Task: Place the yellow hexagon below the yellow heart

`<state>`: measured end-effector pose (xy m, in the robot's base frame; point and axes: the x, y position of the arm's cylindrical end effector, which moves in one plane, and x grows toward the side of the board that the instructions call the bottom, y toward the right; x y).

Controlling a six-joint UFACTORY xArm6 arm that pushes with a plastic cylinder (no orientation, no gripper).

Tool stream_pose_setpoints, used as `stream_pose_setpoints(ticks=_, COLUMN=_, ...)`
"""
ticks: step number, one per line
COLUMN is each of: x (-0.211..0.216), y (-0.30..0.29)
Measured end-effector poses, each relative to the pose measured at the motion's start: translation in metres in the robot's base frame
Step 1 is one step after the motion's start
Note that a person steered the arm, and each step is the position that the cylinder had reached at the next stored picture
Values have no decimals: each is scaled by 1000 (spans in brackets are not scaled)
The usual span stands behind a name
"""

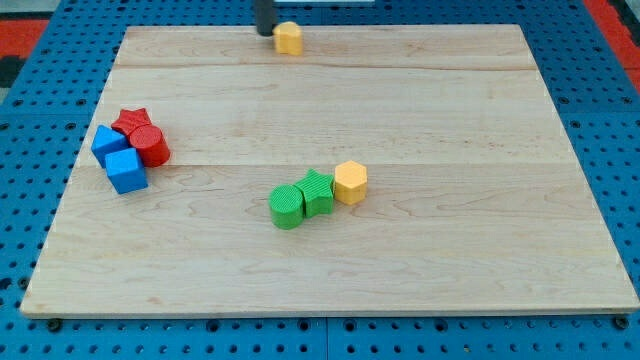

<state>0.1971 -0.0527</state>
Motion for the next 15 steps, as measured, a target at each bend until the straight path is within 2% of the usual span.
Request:
stream_pose_setpoints(ticks=1, x=23, y=29)
stream_pose_setpoints(ticks=2, x=43, y=1)
stream_pose_setpoints(ticks=3, x=141, y=29)
stream_pose_setpoints(ticks=4, x=219, y=122)
stream_pose_setpoints(ticks=5, x=305, y=154)
stream_pose_setpoints(ticks=6, x=313, y=67)
stream_pose_setpoints(ticks=7, x=267, y=48)
stream_pose_setpoints(ticks=8, x=231, y=60)
stream_pose_setpoints(ticks=9, x=265, y=52)
stream_pose_setpoints(ticks=10, x=302, y=72)
stream_pose_setpoints(ticks=11, x=280, y=128)
stream_pose_setpoints(ticks=12, x=244, y=81)
stream_pose_setpoints(ticks=13, x=283, y=73)
stream_pose_setpoints(ticks=14, x=262, y=67)
stream_pose_setpoints(ticks=15, x=207, y=65)
